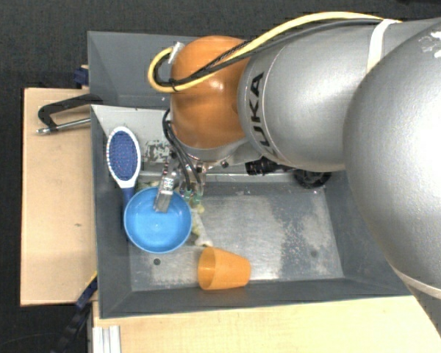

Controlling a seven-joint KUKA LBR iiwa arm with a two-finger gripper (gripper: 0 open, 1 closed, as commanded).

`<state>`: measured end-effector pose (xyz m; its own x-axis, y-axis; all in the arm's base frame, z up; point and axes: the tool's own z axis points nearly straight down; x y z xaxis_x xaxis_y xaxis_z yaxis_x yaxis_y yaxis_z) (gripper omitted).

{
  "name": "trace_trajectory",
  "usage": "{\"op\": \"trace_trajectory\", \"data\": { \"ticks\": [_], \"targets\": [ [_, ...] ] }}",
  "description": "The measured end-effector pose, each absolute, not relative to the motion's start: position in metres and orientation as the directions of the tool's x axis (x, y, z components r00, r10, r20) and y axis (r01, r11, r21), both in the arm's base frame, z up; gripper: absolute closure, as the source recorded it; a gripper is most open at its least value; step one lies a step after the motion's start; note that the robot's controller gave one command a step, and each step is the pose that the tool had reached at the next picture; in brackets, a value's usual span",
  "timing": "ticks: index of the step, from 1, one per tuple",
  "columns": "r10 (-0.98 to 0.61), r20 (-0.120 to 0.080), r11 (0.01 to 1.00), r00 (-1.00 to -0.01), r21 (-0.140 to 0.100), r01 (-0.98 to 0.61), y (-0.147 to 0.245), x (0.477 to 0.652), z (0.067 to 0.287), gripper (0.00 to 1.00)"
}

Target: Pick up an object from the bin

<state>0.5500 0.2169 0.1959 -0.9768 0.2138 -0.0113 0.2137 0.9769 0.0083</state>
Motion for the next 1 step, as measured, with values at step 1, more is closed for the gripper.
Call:
{"op": "trace_trajectory", "data": {
  "ticks": [1],
  "targets": [
    [0.205,-0.013,0.979,-0.979,0.009,0.205,0.2082,0.5654,0.3019,1.00]
  ]
}}
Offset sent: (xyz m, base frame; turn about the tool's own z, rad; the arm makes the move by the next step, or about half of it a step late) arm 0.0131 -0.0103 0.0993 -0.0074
